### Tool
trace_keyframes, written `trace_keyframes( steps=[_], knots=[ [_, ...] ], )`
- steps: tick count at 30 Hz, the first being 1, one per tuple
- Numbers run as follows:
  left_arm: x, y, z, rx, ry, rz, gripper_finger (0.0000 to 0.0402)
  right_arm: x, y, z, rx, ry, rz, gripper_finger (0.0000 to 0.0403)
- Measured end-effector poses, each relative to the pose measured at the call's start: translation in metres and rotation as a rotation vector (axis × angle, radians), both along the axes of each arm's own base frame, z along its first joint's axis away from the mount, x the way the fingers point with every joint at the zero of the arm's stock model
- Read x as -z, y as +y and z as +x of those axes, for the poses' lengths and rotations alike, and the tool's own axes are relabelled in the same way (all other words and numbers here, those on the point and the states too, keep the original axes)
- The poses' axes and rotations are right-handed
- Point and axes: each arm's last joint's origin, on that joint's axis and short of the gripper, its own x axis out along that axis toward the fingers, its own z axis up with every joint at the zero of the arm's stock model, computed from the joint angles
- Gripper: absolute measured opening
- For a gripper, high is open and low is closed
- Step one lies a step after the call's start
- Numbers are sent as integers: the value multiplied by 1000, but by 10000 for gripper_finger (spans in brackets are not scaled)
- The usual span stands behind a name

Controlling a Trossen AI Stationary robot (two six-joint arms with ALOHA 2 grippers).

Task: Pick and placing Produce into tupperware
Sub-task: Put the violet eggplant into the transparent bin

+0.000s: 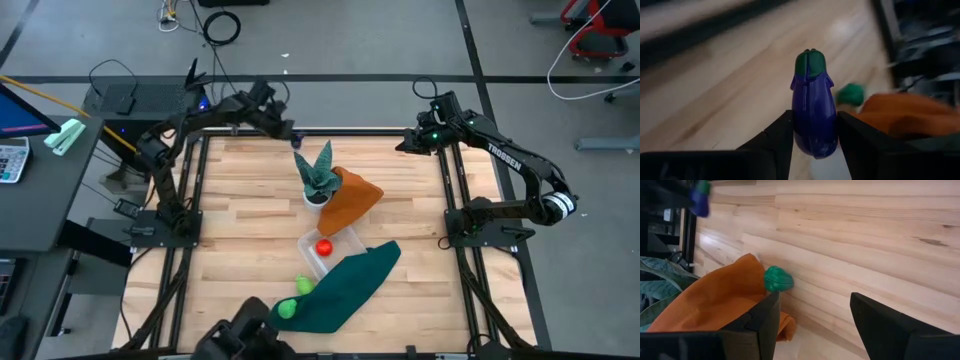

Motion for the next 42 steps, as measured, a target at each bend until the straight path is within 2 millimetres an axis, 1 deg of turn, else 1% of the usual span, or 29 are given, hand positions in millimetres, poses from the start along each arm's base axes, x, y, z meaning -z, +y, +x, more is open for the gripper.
trace_keyframes(
  steps=[7, 10, 13, 17, 25, 30, 36, 42],
  knots=[
    [-42, -1, 2, 13, -226, 41, 142, 0, 0, 0, 0, 0, 0, 202],
    [-56, -8, 7, 46, -293, 42, 143, 0, 0, 0, 0, -1, 0, 202],
    [-68, -20, 14, 98, -336, 54, 147, 0, 0, 0, 1, -1, 2, 202],
    [-82, -38, 24, 162, -379, 67, 142, 0, 0, 0, 2, -2, 3, 202],
    [-115, -78, 42, 285, -503, 164, 142, 0, 0, 0, 3, -1, 5, 202],
    [-135, -108, 49, 366, -571, 225, 133, 0, 0, 0, 3, -1, 6, 202],
    [-145, -145, 59, 502, -622, 364, 132, 0, 0, 0, -1, -5, 9, 202],
    [-147, -181, 68, 580, -606, 445, 129, 1, 2, 0, -7, -4, 26, 202]
  ],
)
